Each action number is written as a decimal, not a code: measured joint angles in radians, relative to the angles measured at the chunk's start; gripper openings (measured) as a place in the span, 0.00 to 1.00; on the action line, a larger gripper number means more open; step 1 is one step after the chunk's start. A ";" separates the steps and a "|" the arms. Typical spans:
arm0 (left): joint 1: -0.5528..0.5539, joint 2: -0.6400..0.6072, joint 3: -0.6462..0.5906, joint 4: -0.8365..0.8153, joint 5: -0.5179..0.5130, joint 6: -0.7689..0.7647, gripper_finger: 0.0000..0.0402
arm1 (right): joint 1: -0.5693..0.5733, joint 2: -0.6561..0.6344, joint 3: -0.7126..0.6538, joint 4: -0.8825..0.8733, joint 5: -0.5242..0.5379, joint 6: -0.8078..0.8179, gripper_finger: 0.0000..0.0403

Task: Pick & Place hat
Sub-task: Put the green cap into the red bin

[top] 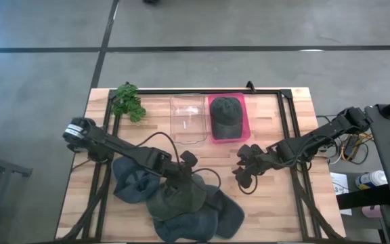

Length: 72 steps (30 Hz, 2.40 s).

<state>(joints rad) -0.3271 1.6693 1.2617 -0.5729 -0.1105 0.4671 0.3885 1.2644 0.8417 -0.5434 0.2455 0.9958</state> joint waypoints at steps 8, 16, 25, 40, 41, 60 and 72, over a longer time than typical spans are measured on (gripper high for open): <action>-0.002 0.046 -0.003 0.011 0.012 0.002 0.38 | 0.000 0.000 0.000 -0.001 -0.002 0.018 0.56; 0.005 0.051 0.063 -0.010 -0.029 0.012 0.22 | 0.015 -0.003 0.005 0.000 0.002 -0.005 0.56; 0.070 0.051 0.268 -0.185 0.105 -0.115 0.05 | 0.093 -0.018 0.093 -0.055 0.047 -0.107 0.47; 0.309 0.051 0.606 -0.627 0.019 -0.546 0.05 | 0.298 -0.021 0.160 -0.315 0.071 0.251 0.41; 0.313 0.051 0.612 -0.636 -0.022 -0.554 0.05 | 0.307 -0.020 0.156 -0.314 0.071 0.288 0.41; 0.261 0.060 0.416 0.148 0.641 -0.959 0.05 | 0.369 -0.019 0.100 -0.131 0.125 0.431 0.40; 0.274 0.070 0.333 0.692 0.764 -1.170 0.05 | 0.468 -0.020 0.100 -0.109 0.247 0.512 0.40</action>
<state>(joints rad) -0.0532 1.7390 1.5944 0.1192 0.6533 -0.7030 0.8562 1.2446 0.9421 -0.6526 0.4926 1.5074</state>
